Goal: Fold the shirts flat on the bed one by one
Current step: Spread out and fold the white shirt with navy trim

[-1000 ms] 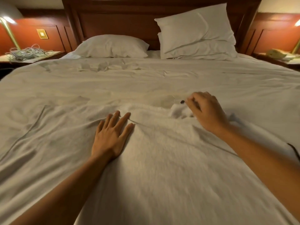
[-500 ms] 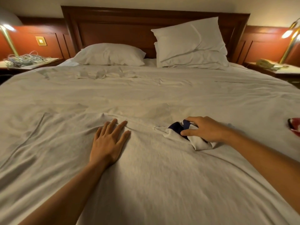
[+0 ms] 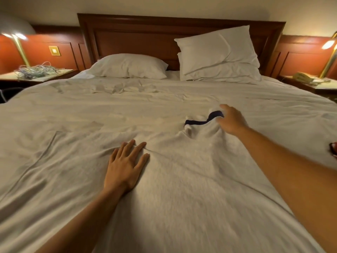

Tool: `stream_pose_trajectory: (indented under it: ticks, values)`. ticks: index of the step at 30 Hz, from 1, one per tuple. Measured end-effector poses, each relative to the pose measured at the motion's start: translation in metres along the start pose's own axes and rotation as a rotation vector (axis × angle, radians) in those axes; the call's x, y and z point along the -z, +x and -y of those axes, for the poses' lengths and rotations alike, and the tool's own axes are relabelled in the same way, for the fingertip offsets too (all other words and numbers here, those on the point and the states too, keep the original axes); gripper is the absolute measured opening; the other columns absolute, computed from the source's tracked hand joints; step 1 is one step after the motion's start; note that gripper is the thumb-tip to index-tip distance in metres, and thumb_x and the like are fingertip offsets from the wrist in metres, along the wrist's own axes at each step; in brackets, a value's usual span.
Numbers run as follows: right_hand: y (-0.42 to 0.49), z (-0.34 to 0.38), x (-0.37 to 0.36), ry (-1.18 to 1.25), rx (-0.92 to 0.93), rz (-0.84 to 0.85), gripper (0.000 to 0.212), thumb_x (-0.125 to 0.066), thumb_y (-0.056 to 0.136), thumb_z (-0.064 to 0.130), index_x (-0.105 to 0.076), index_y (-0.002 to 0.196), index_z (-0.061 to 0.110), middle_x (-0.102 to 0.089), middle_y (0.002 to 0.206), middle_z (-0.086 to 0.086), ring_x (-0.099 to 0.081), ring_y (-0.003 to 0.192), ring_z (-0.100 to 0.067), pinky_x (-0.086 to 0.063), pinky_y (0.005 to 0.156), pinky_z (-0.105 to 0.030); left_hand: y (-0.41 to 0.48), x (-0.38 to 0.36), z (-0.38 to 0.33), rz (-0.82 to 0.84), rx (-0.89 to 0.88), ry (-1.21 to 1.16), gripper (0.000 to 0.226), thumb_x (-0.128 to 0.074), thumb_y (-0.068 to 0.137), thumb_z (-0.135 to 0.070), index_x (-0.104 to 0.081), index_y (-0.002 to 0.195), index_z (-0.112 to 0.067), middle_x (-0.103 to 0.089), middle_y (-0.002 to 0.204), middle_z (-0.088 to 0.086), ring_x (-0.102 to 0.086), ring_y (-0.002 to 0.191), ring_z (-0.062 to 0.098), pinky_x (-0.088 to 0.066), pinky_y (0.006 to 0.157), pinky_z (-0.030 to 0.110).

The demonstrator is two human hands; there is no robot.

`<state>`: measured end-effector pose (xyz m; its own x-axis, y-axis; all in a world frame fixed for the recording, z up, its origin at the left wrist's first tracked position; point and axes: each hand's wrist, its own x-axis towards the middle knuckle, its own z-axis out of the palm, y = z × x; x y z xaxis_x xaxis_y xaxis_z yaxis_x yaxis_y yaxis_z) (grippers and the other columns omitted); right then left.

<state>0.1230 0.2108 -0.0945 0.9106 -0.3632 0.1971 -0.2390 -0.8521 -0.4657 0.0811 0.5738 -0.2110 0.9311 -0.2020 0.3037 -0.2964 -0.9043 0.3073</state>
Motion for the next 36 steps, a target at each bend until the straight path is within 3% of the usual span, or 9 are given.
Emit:
stream_pose_trajectory:
  ticks: [4, 8, 13, 18, 23, 26, 29, 32, 36]
  values:
    - [-0.026, -0.026, -0.034, -0.164, 0.015, 0.284, 0.059, -0.036, 0.1, 0.057, -0.031, 0.154, 0.033, -0.026, 0.162, -0.008, -0.028, 0.146, -0.033, -0.025, 0.118, -0.046, 0.001, 0.0, -0.001, -0.004, -0.005, -0.002, 0.065, -0.011, 0.092, -0.073, -0.022, 0.152, -0.051, -0.019, 0.164, -0.01, -0.009, 0.153, 0.013, -0.005, 0.123, 0.033]
    - [-0.044, -0.081, -0.034, -0.407, -0.045, 0.284, 0.066, -0.007, 0.095, 0.07, -0.006, 0.156, 0.045, -0.009, 0.167, 0.0, -0.014, 0.151, -0.032, -0.012, 0.121, -0.051, 0.0, -0.002, 0.001, -0.008, -0.01, -0.006, 0.064, -0.012, 0.093, -0.073, -0.023, 0.152, -0.052, -0.02, 0.164, -0.011, -0.009, 0.153, 0.012, -0.005, 0.123, 0.034]
    - [-0.042, -0.097, -0.017, -0.571, -0.116, 0.178, 0.074, -0.005, 0.089, 0.077, -0.031, 0.149, 0.044, -0.049, 0.145, -0.006, -0.042, 0.131, -0.033, -0.028, 0.106, -0.05, 0.001, -0.003, 0.002, -0.01, -0.012, 0.002, 0.064, -0.009, 0.093, -0.075, -0.02, 0.152, -0.053, -0.019, 0.164, -0.011, -0.008, 0.153, 0.012, -0.004, 0.123, 0.034]
    - [-0.053, -0.106, -0.025, -0.247, 0.024, 0.02, 0.051, -0.033, 0.099, 0.058, -0.042, 0.146, 0.041, -0.043, 0.127, -0.01, -0.054, 0.107, -0.036, -0.046, 0.091, -0.044, 0.001, -0.006, 0.004, -0.015, -0.009, -0.002, 0.068, -0.004, 0.09, -0.078, -0.019, 0.152, -0.054, -0.019, 0.164, -0.012, -0.008, 0.153, 0.012, -0.003, 0.124, 0.034]
    - [-0.069, -0.112, -0.014, -0.474, -0.064, -0.029, 0.054, -0.023, 0.1, 0.061, -0.056, 0.133, 0.035, -0.039, 0.105, -0.006, -0.051, 0.082, -0.029, -0.039, 0.071, -0.035, 0.003, -0.009, 0.007, -0.011, -0.013, 0.002, 0.065, -0.005, 0.091, -0.079, -0.016, 0.151, -0.055, -0.019, 0.164, -0.012, -0.008, 0.153, 0.012, -0.004, 0.123, 0.034]
    - [-0.08, -0.103, -0.005, -0.628, -0.082, 0.044, 0.052, -0.025, 0.101, 0.058, -0.044, 0.143, 0.034, -0.032, 0.137, -0.015, -0.042, 0.115, -0.037, -0.04, 0.094, -0.044, 0.002, -0.008, 0.006, -0.003, -0.017, 0.012, 0.065, -0.005, 0.092, -0.079, -0.016, 0.152, -0.054, -0.02, 0.164, -0.01, -0.008, 0.153, 0.014, -0.004, 0.124, 0.035]
    - [-0.113, -0.096, 0.001, -0.522, 0.001, 0.051, 0.06, -0.018, 0.099, 0.064, -0.015, 0.155, 0.043, -0.006, 0.164, -0.01, -0.008, 0.148, -0.039, -0.007, 0.12, -0.052, 0.0, -0.002, 0.004, 0.002, -0.018, 0.018, 0.066, -0.005, 0.093, -0.076, -0.017, 0.153, -0.051, -0.019, 0.165, -0.008, -0.006, 0.154, 0.016, -0.004, 0.125, 0.038]
    - [-0.164, -0.11, 0.004, -0.488, 0.075, 0.111, 0.068, -0.004, 0.09, 0.072, -0.007, 0.154, 0.05, -0.002, 0.167, 0.002, 0.003, 0.153, -0.025, 0.005, 0.121, -0.048, -0.011, 0.009, -0.002, 0.039, -0.009, 0.023, 0.067, -0.006, 0.096, -0.071, -0.013, 0.157, -0.044, -0.012, 0.167, -0.007, -0.001, 0.154, 0.017, -0.001, 0.125, 0.039]
    - [-0.218, -0.144, 0.026, -0.475, -0.037, 0.279, 0.08, 0.007, 0.081, 0.074, 0.008, 0.155, 0.043, 0.008, 0.167, 0.003, 0.007, 0.153, -0.018, 0.004, 0.123, -0.044, -0.054, 0.036, 0.016, 0.126, 0.032, 0.002, 0.072, -0.007, 0.089, -0.071, -0.015, 0.156, -0.045, -0.007, 0.167, -0.01, 0.0, 0.154, 0.015, 0.002, 0.125, 0.039]
